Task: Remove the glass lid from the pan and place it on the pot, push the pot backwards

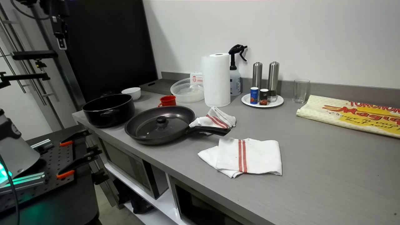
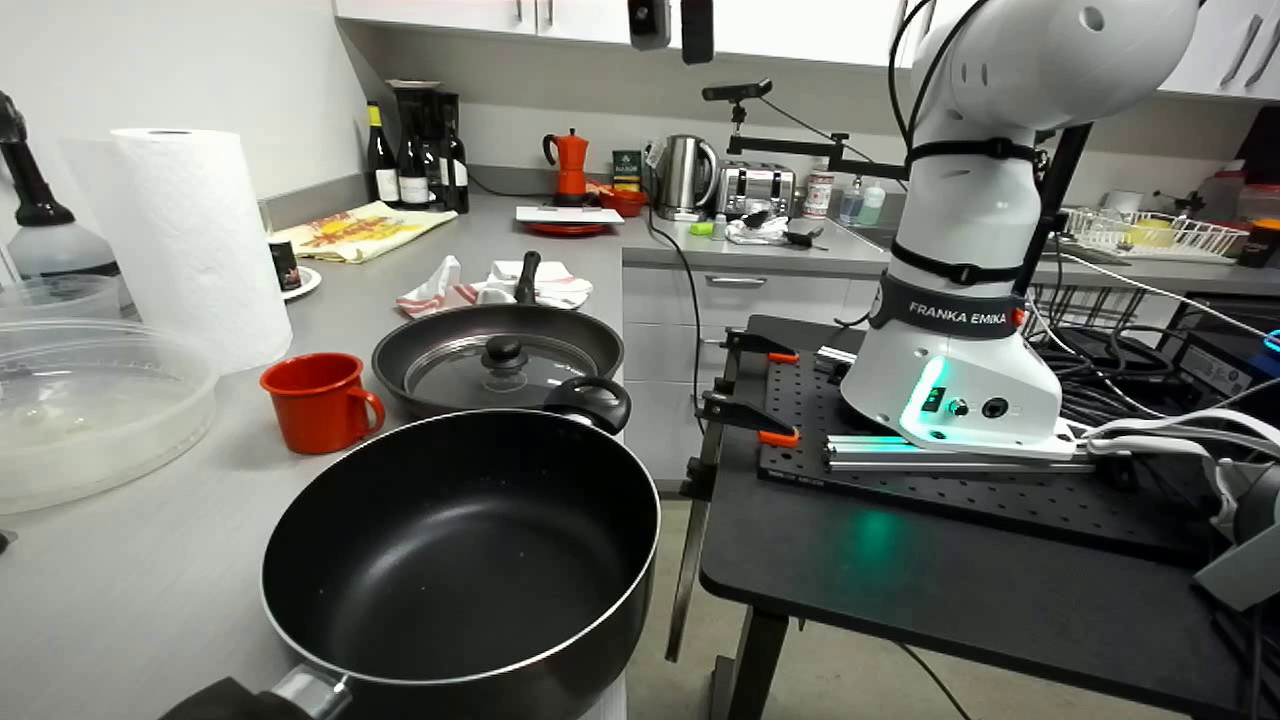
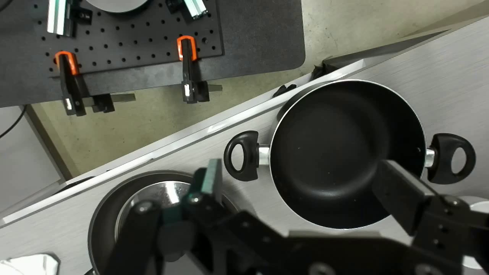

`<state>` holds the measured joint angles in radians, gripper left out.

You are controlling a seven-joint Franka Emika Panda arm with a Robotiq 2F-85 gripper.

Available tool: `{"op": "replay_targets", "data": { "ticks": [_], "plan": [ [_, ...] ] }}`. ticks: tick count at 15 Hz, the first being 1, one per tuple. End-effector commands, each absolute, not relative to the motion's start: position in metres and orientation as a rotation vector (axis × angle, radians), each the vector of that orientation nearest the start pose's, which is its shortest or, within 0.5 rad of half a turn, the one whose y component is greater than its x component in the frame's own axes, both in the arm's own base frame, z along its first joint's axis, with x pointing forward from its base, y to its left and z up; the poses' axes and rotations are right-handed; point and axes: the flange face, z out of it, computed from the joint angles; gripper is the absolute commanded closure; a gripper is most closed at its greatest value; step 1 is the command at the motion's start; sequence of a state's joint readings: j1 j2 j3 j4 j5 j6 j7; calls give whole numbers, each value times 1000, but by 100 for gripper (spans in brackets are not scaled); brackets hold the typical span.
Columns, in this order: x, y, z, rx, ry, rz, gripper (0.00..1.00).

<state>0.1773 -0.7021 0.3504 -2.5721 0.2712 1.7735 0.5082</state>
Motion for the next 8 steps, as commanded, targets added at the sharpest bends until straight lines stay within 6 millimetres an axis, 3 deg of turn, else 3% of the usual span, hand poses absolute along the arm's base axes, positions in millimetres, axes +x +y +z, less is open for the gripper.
{"op": "replay_targets", "data": {
  "ticks": [1,8],
  "plan": [
    [291,181,457,-3162,238,234,0],
    [329,144,437,-3184,279,289,0]
  ]
}}
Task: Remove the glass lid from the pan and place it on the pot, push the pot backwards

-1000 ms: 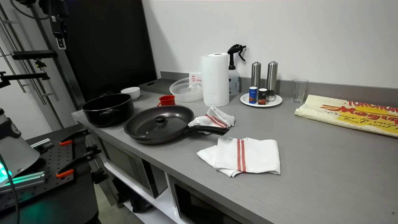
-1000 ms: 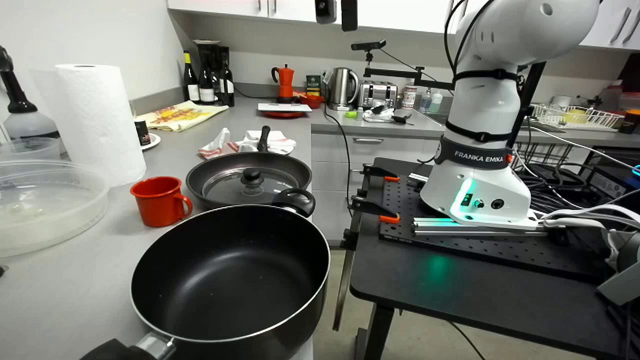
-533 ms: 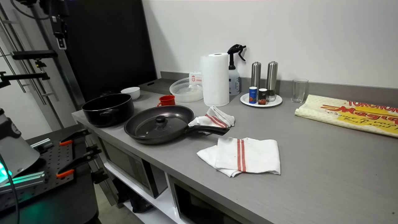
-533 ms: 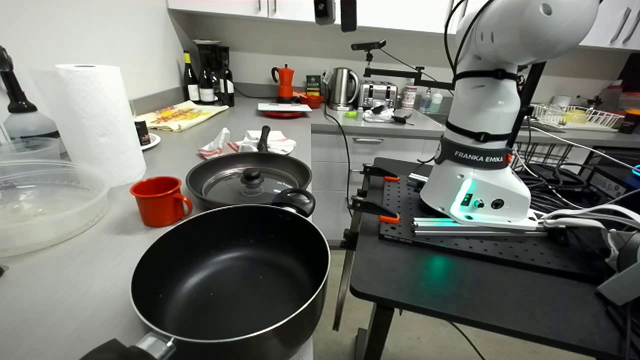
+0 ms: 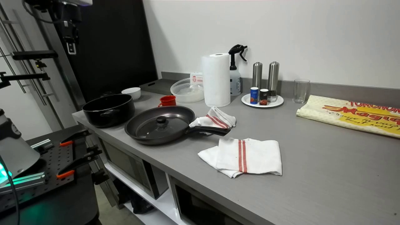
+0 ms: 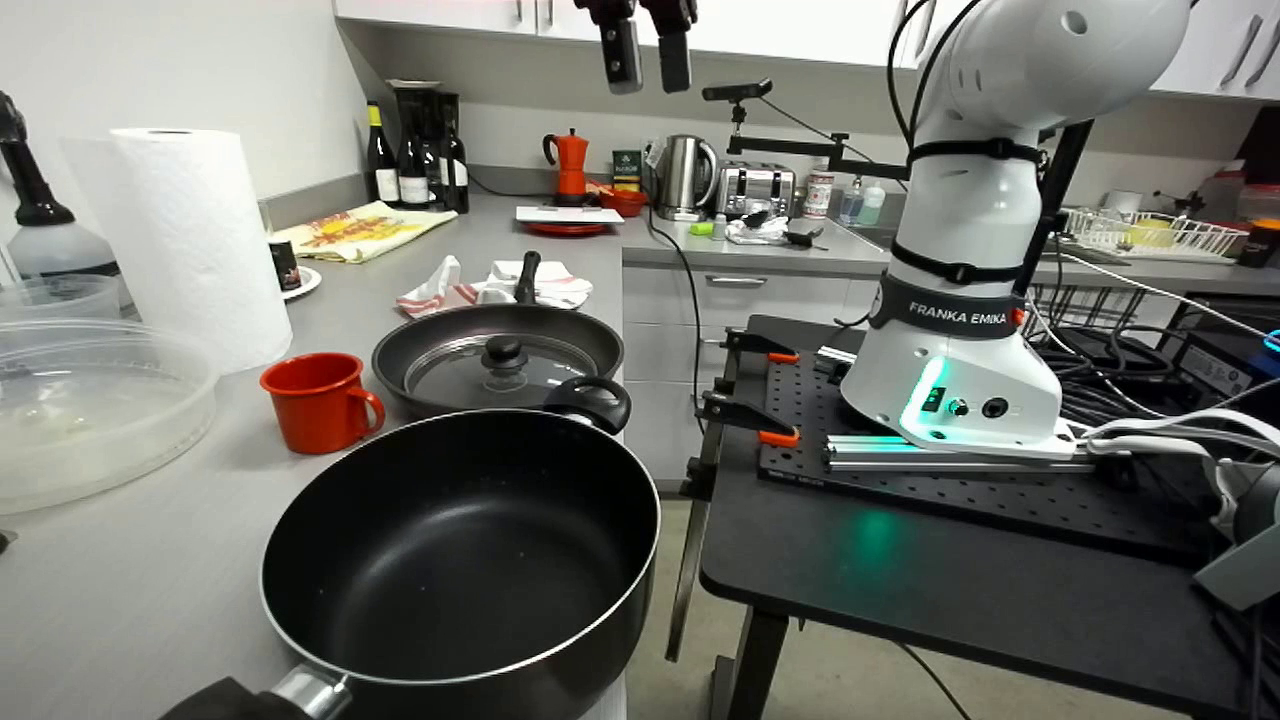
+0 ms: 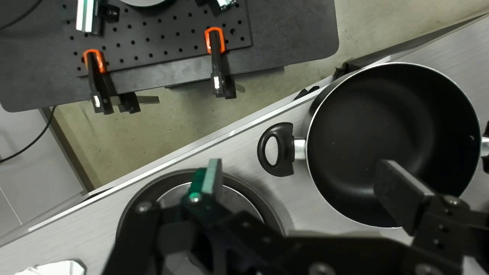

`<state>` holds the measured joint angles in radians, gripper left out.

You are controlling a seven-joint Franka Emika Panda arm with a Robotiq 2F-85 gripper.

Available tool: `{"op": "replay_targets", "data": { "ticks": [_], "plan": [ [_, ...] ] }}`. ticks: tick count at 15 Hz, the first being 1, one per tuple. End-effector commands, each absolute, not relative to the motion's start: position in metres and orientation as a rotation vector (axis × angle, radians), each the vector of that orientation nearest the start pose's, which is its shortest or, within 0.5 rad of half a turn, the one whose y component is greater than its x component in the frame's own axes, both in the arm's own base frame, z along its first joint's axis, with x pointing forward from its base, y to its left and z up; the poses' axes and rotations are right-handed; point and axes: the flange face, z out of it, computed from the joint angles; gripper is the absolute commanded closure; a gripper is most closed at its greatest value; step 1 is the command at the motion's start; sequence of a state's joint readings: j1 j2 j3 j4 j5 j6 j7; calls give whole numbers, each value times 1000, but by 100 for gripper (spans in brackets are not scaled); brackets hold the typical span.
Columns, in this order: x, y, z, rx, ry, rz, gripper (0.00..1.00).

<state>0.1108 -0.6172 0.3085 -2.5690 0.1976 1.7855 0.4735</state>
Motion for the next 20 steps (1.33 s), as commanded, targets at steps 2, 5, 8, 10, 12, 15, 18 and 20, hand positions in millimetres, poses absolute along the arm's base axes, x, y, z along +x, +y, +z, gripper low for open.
{"op": "replay_targets", "data": {
  "ticks": [2,5,8,10,12,15,18,20],
  "plan": [
    [340,133,432,-3178,285,295,0],
    [356,117,424,-3166,294,292,0],
    [372,97,415,-3147,335,294,0],
    [381,85,407,-3130,361,309,0],
    [390,74,399,-3114,381,324,0],
    [403,61,385,-3101,391,333,0],
    [415,51,367,-3090,403,325,0],
    [421,46,357,-3088,413,318,0]
  ]
}}
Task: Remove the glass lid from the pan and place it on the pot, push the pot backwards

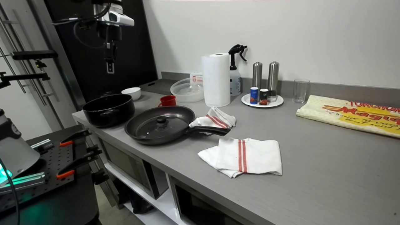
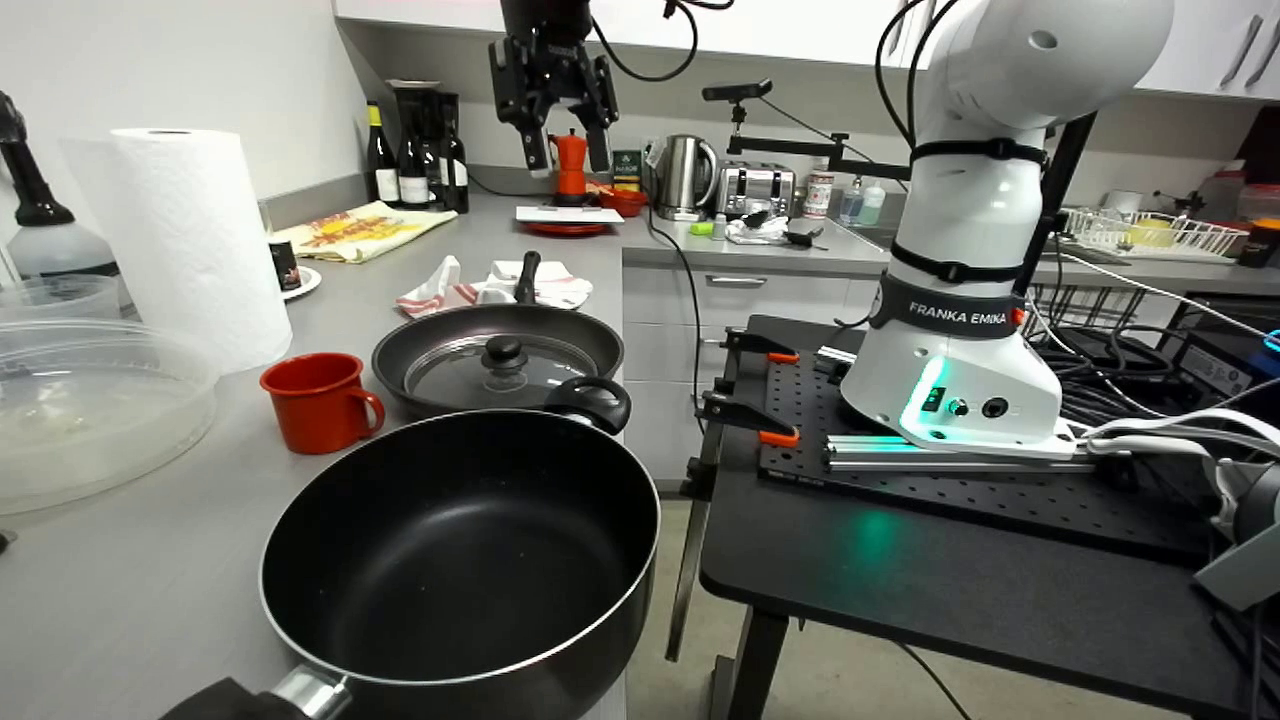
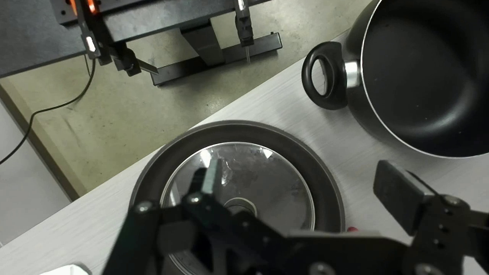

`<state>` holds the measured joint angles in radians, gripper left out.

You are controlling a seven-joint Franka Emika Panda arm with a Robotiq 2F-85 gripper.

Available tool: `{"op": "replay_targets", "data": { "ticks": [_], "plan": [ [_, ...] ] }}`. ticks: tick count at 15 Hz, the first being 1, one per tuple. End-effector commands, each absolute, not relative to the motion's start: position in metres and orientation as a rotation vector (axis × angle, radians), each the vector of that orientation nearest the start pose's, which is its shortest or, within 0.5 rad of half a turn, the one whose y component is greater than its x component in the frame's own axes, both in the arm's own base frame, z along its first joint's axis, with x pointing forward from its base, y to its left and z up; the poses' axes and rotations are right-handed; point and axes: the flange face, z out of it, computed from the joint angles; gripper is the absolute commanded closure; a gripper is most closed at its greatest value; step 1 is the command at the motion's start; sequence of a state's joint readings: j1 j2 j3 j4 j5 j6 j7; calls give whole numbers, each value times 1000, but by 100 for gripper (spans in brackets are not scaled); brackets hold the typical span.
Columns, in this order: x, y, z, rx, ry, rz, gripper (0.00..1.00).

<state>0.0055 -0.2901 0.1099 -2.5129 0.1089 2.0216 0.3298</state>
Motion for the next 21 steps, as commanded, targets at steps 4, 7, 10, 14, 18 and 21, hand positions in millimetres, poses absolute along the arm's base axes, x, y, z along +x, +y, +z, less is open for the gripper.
{"op": "replay_targets", "data": {
  "ticks": [4,7,10,14,18,21],
  "plan": [
    [434,37,335,-3112,449,284,0],
    [444,30,318,-3143,460,260,0],
    [456,21,301,-3168,479,245,0],
    [474,10,281,-3188,507,239,0],
    [489,7,264,-3200,512,216,0],
    [500,6,251,-3205,528,212,0]
  ]
}}
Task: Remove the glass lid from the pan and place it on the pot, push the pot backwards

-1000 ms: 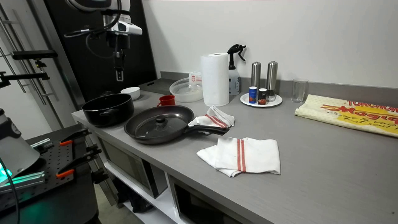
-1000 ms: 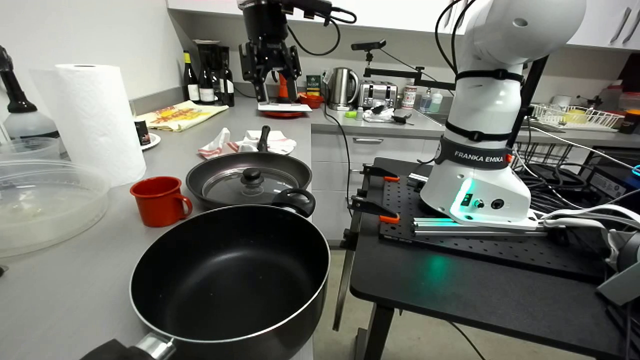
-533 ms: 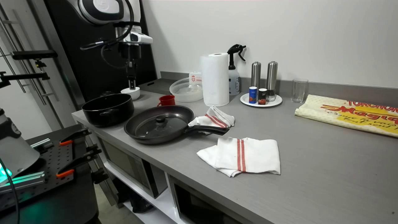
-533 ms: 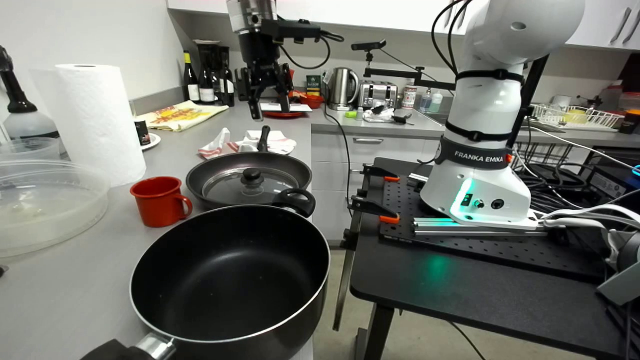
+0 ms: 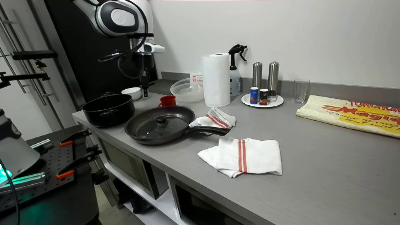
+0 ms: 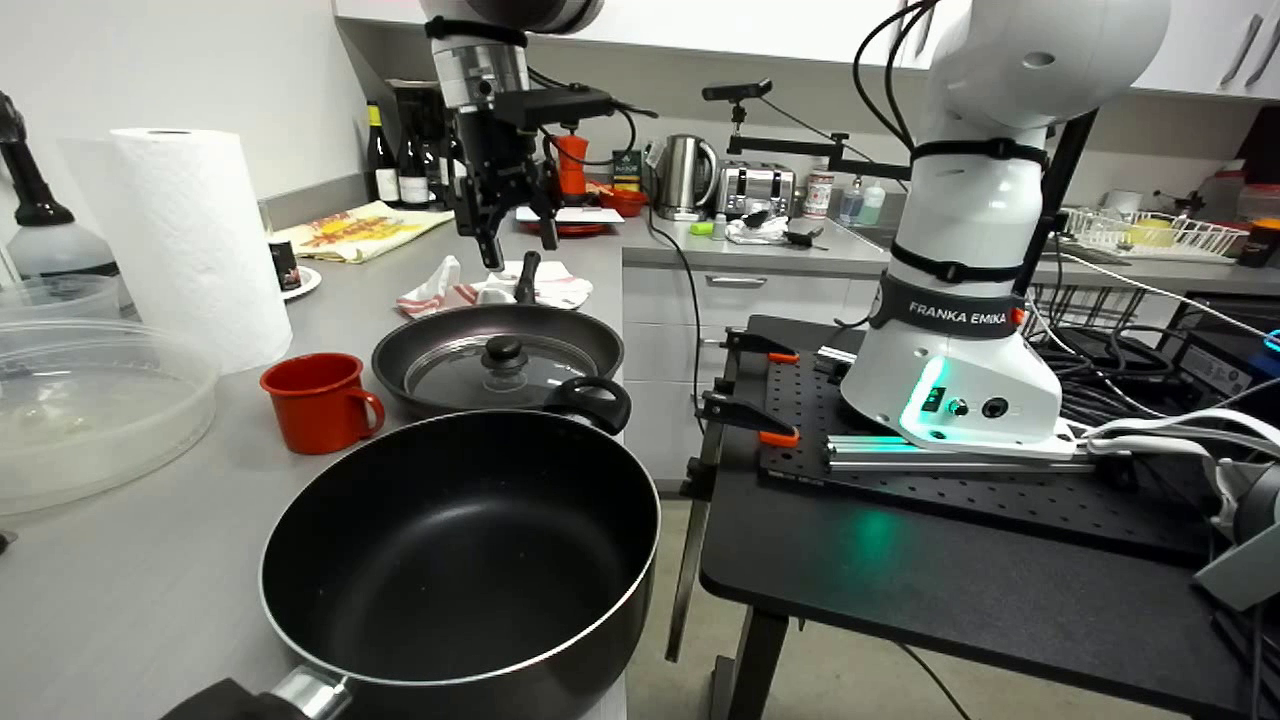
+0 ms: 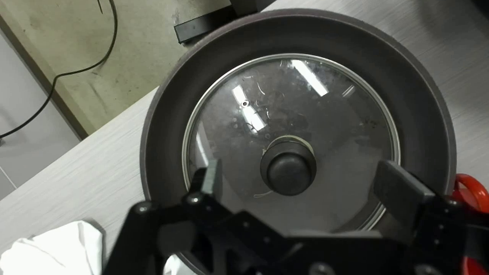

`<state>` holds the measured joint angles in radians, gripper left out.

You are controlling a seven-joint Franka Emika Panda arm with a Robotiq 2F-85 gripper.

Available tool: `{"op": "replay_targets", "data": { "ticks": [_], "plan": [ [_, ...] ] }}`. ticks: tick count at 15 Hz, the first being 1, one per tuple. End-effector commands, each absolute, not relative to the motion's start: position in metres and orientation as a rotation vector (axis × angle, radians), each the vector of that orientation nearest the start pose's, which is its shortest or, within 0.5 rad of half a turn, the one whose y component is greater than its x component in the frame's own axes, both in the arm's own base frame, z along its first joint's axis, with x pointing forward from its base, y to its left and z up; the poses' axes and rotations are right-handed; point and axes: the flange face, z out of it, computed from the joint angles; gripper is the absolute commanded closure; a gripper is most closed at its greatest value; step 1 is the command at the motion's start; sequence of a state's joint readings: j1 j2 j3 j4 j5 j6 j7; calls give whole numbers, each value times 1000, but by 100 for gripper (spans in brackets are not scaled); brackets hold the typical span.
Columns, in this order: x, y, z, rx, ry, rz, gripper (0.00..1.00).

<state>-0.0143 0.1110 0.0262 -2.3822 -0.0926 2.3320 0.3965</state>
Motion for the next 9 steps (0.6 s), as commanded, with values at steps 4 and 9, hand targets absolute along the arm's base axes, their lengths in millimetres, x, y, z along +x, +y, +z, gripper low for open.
{"op": "replay_targets", "data": {
  "ticks": [4,9],
  "plan": [
    [511,3,236,-3205,561,206,0],
    [522,0,214,-3195,584,224,0]
  ]
}}
